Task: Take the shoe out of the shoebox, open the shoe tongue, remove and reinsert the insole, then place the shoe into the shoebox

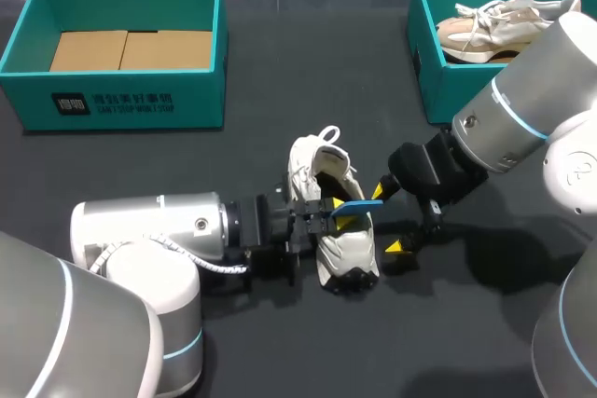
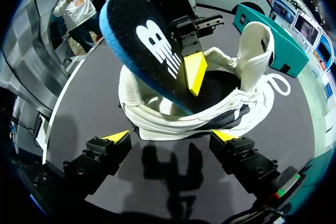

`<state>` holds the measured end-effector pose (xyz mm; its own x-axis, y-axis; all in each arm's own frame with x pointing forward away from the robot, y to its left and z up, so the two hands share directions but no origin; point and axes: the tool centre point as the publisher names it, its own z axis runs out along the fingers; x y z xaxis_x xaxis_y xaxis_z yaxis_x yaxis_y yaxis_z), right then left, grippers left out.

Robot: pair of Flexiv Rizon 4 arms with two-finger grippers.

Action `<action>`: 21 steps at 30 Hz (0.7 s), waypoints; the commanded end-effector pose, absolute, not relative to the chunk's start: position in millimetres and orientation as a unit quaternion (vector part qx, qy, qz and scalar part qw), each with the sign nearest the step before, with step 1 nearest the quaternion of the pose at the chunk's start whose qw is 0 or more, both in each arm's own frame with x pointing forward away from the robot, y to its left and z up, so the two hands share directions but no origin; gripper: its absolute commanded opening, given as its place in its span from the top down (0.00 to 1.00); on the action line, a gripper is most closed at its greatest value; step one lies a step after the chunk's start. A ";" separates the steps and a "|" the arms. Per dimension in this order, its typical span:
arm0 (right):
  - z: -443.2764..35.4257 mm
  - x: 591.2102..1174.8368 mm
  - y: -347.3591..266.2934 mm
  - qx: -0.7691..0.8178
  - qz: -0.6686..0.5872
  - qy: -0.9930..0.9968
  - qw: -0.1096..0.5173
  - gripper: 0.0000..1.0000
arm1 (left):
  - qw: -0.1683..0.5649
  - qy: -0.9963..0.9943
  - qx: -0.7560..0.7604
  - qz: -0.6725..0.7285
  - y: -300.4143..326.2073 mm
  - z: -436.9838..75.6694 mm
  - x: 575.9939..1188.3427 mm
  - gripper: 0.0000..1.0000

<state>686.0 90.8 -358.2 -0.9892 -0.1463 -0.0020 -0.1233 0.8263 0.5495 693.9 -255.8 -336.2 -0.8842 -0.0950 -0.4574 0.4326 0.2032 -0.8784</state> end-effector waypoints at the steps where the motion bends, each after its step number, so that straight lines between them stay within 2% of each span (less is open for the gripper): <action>1: -358.7 685.1 91.8 0.070 -0.284 -0.956 0.019 0.00 | 0.210 0.740 0.115 -0.629 -253.3 -327.9 689.6 0.80; 8: -358.7 685.1 91.8 0.070 -0.284 -0.956 0.019 0.00 | 0.204 0.723 0.125 -0.649 -256.4 -306.3 679.3 0.80; 11: -358.7 685.1 91.8 0.070 -0.284 -0.956 0.019 0.00 | 0.208 0.719 0.134 -0.650 -258.5 -303.9 676.5 1.00; 21: -358.7 685.1 91.8 0.070 -0.284 -0.956 0.019 0.00 | 0.221 0.719 0.142 -0.643 -254.2 -334.6 689.7 1.00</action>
<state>686.0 90.8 -358.2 -0.9892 -0.1463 -0.0020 -0.1234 0.8263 0.5495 683.2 -254.3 -325.9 -0.8646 -0.0734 -0.4971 0.4838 0.1456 -0.8630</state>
